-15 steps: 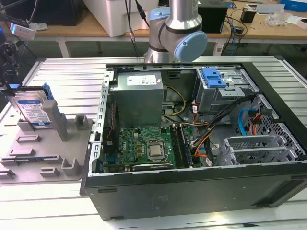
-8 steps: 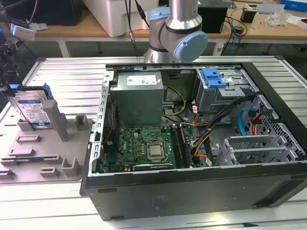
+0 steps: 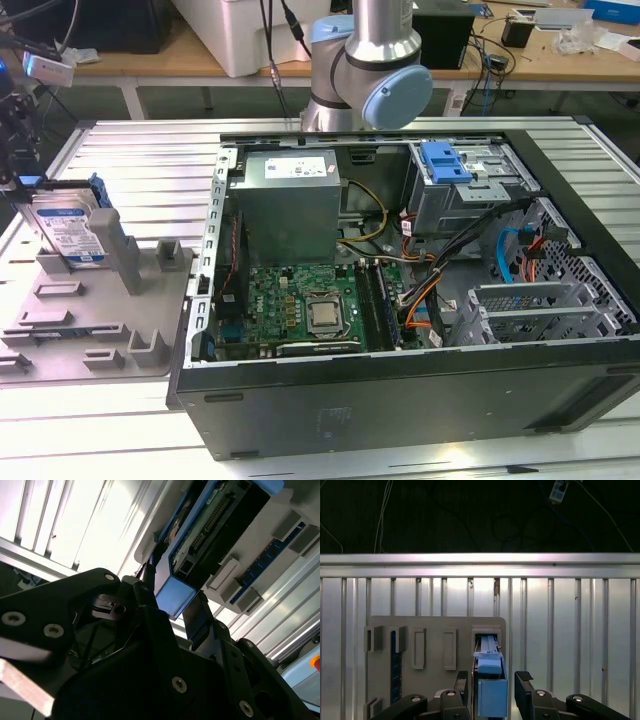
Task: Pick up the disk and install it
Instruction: 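Pick up the disk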
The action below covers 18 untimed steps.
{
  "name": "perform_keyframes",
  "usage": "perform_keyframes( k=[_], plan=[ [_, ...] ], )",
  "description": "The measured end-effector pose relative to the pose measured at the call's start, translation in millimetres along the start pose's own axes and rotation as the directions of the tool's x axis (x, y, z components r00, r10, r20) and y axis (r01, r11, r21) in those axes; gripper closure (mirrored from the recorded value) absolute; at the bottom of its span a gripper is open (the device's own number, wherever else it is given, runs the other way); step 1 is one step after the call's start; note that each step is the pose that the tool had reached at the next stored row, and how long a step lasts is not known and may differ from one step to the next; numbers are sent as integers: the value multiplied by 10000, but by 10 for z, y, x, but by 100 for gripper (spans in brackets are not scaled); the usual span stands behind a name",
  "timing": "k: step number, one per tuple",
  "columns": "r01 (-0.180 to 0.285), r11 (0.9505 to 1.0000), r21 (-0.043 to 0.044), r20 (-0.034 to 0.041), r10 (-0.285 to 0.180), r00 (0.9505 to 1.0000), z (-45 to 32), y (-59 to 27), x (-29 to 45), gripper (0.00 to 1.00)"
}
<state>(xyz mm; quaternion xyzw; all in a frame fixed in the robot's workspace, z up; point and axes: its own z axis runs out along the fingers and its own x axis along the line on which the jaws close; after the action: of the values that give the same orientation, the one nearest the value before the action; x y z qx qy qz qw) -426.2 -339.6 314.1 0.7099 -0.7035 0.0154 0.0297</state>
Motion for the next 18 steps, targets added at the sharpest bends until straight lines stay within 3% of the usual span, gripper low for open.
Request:
perform_keyframes(
  k=[18],
  plan=[
    [40, 10000, 11, -48, -39, 10000, 41, -10, 31, 50]
  ],
)
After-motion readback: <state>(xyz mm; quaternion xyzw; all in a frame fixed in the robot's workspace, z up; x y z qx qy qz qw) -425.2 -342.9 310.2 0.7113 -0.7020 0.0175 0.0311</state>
